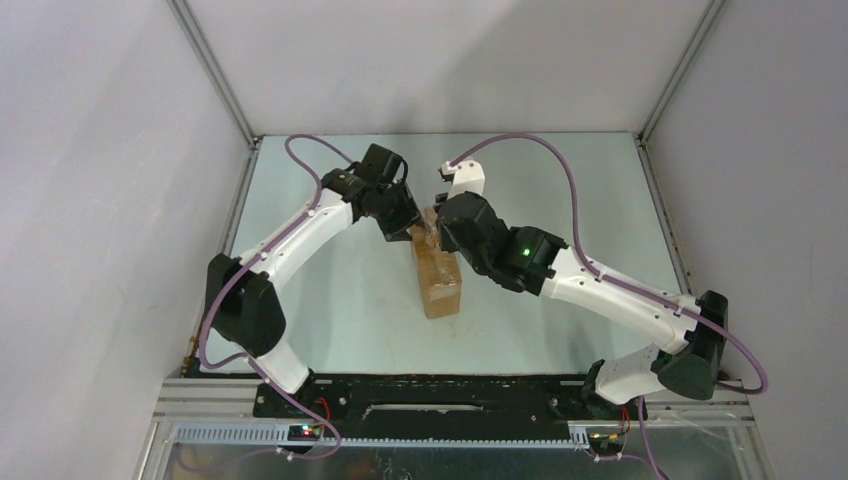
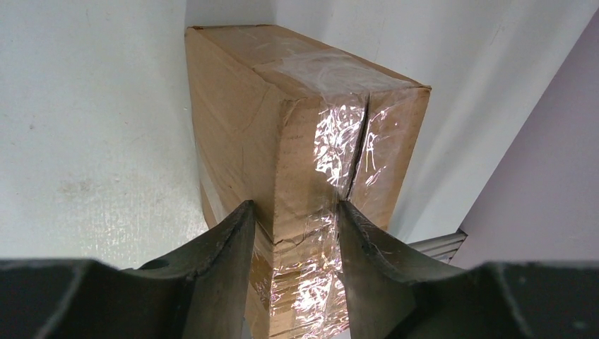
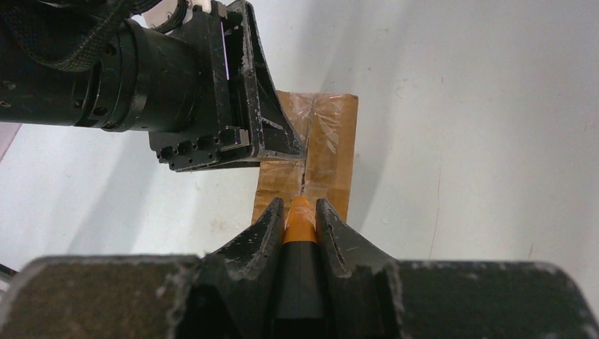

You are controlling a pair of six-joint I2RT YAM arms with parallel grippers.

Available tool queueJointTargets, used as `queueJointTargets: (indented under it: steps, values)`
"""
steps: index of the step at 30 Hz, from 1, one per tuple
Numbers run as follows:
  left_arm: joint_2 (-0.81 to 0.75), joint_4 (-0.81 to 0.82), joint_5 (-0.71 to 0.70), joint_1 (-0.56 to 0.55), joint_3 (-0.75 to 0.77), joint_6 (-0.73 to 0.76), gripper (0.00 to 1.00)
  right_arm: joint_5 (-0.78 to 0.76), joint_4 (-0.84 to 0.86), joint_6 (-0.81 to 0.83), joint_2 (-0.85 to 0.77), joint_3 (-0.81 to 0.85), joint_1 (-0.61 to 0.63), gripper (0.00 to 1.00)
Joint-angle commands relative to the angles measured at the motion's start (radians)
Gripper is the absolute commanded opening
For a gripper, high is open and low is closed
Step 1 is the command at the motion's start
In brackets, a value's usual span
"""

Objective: Unpack the express box
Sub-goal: Cut the express box at the center of the board.

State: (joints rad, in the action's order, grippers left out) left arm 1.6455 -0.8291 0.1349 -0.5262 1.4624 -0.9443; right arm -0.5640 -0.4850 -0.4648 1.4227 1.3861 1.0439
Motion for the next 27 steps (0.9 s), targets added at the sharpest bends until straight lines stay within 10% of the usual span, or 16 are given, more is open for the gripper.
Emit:
queueJointTargets:
  steps: [1,27]
  values:
    - [-0.035,-0.03,-0.005,-0.011,-0.02,-0.015,0.48,0.004,0.002,-0.037,-0.027,-0.016,0.003,0.0]
    - [-0.064,-0.039,-0.009,-0.011,-0.002,-0.003,0.49,-0.026,0.134,0.052,-0.06,-0.023,0.002,0.0]
